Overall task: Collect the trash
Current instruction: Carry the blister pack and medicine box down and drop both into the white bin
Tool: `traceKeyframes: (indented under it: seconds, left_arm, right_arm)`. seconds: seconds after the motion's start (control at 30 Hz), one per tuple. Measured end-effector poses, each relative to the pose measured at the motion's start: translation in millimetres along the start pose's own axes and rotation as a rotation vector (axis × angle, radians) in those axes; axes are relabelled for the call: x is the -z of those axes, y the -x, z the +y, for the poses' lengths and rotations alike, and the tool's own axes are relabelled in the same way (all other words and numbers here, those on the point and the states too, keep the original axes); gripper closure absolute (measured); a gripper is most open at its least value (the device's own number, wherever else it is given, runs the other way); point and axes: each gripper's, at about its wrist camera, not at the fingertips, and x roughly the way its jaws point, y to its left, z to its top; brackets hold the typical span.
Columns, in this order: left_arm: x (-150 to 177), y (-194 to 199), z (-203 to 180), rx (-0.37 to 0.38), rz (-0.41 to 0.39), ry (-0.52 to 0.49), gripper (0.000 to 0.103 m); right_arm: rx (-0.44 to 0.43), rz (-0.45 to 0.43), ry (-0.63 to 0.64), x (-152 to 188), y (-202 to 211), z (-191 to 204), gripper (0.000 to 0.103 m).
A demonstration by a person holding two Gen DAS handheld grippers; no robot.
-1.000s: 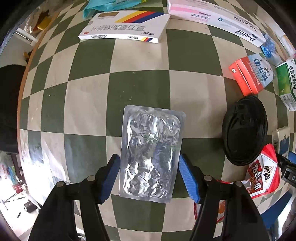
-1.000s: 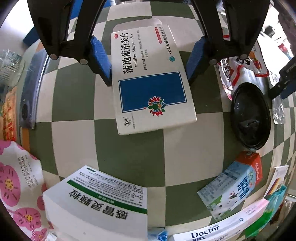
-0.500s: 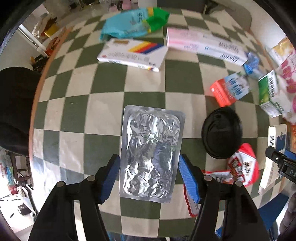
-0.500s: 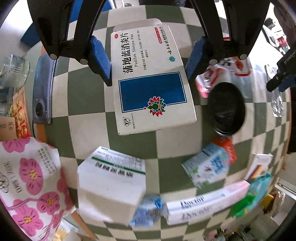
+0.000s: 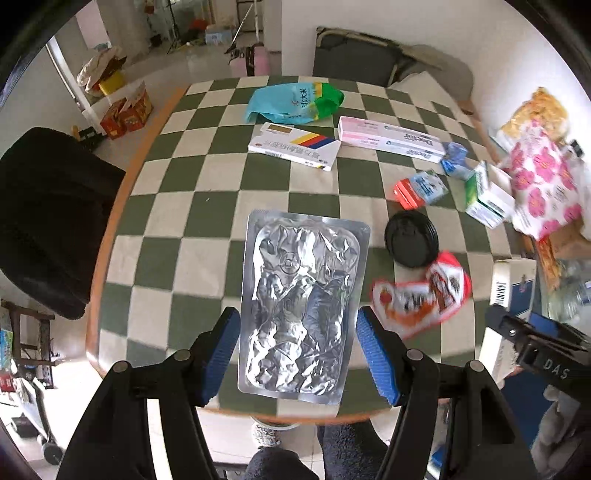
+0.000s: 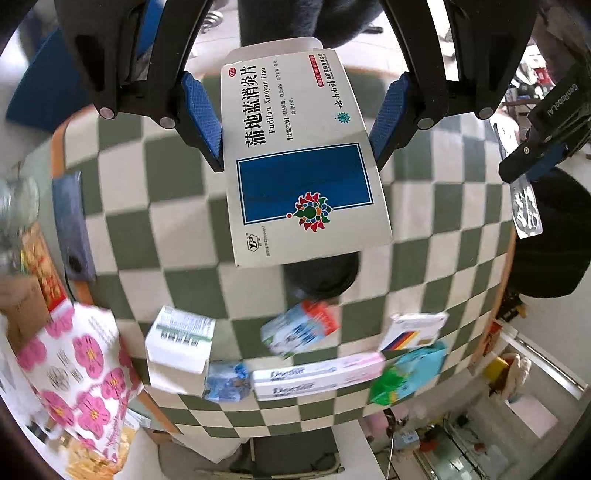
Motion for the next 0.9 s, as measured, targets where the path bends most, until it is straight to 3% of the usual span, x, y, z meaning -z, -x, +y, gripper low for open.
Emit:
traceKeyframes:
  seconds: [0.2,0.43,0.67,0.9]
  left_arm:
    - [66,23,34,0.059,0.003,-0.024,0.041]
    - [147,-5,60,0.122,0.134,-0.015,0.041]
    - [215,-110,86,0.260,0.335,0.179,0.041]
    - [264,-241,107,0.280,0.439,0.310,0.041]
  right_arm:
    - [-0.018,-0.016,-0.052,118,11,52,0.026]
    - [-0.057,0.091,-0.126,239,-19,80,0.026]
    - [-0.101,0.252,-0.201,322,-110,68,0.026]
    - [-0.125,0.350,-0.227,364,-255,47,0.026]
